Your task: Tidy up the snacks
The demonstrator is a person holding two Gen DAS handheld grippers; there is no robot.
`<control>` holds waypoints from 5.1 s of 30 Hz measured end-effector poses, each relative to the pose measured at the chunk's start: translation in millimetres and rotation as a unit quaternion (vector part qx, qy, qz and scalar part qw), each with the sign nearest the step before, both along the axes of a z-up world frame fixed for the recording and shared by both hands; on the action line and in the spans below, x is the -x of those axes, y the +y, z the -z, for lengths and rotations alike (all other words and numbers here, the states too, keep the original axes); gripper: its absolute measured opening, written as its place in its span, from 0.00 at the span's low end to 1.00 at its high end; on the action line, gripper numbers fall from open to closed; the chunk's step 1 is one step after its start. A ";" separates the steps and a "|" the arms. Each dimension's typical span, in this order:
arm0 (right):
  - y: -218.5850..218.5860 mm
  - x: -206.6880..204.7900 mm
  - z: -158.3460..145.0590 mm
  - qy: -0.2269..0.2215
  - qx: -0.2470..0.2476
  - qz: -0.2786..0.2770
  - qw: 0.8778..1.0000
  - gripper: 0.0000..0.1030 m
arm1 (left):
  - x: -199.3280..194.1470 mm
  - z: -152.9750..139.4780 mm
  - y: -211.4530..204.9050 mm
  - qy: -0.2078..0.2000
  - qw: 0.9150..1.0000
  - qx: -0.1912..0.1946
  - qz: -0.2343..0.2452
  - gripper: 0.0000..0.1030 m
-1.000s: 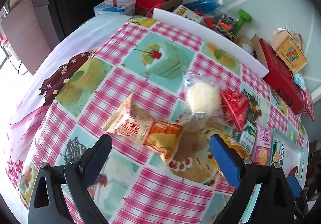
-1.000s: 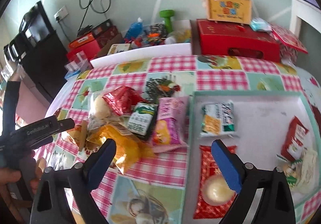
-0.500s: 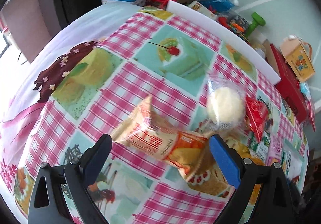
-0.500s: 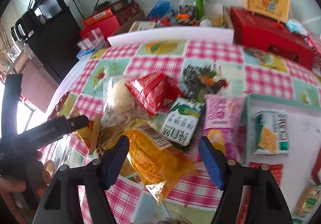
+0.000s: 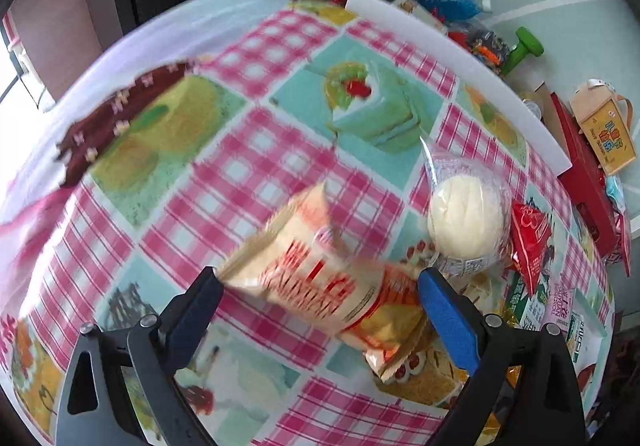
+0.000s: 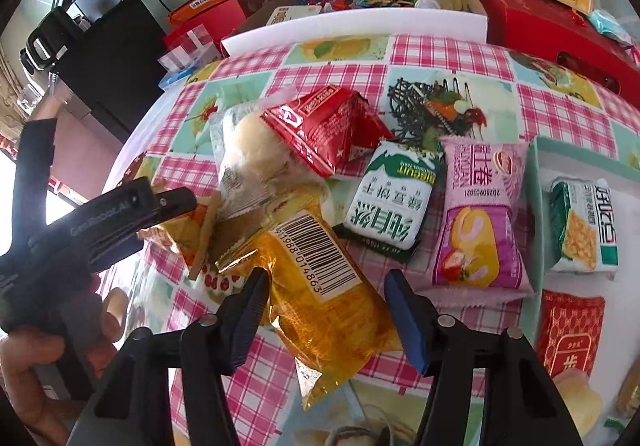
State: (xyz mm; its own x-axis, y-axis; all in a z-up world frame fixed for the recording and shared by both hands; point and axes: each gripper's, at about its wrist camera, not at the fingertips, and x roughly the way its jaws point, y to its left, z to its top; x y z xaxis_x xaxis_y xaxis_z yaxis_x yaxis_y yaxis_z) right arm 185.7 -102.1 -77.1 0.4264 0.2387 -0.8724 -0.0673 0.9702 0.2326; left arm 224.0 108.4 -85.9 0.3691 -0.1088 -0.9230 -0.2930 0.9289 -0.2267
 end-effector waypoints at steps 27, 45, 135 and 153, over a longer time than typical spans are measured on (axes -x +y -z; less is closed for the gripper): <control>-25.9 26.6 6.6 0.040 0.011 0.044 0.998 0.59 | 29.3 -16.5 -36.7 0.004 0.998 -0.001 0.059 0.36; -44.9 50.5 -2.1 0.032 0.007 0.071 0.997 0.42 | 68.5 -30.7 -96.1 -0.001 0.988 0.032 0.152 0.31; -43.7 77.9 1.3 0.044 0.024 0.065 0.997 0.44 | 73.1 -55.0 -77.1 -0.045 0.994 -0.023 0.094 0.39; -7.3 80.9 2.1 0.008 0.121 0.029 0.992 0.39 | 70.8 -51.1 -78.1 -0.037 0.995 -0.022 0.093 0.39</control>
State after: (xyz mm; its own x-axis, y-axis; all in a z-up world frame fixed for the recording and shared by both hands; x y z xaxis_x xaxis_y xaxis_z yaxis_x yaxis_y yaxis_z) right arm 104.7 -109.4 -79.3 0.4190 -0.0026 -0.9080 -0.0075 1.0000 -0.0063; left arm 153.2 30.4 -34.8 0.4131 -0.1415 -0.8996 -0.0983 0.9752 -0.1985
